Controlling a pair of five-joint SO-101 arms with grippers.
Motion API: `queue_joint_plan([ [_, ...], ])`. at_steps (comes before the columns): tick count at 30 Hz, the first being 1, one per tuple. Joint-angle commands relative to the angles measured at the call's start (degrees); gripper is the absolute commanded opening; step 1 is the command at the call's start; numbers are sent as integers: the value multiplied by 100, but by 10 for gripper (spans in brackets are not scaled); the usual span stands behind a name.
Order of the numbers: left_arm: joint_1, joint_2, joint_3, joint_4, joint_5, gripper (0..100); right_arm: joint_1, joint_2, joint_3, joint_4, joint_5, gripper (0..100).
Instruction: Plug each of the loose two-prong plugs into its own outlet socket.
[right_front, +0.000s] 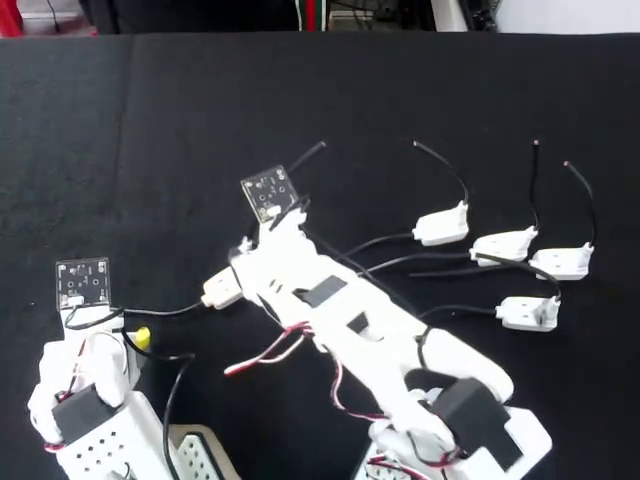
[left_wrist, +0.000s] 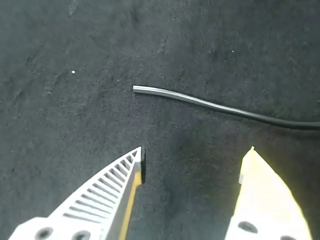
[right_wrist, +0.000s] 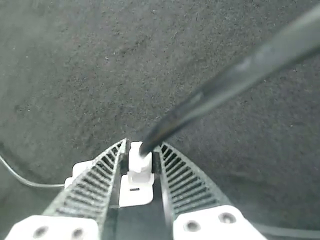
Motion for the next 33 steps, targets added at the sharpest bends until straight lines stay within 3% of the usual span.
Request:
queue_joint_plan([
  [1,-66,-35,-22,-88,-26,306,-53,22,-295,97,-62,11],
  [11,-66,-35,101,-290,-9,306,-229,22,-690,1037,-387,11],
  [28,-66,-35,119,-308,-18,306,-211,-4,-778,1424,-387,11],
  [33,-66,-35,119,-308,-18,306,-149,-620,-681,1670,-387,11],
])
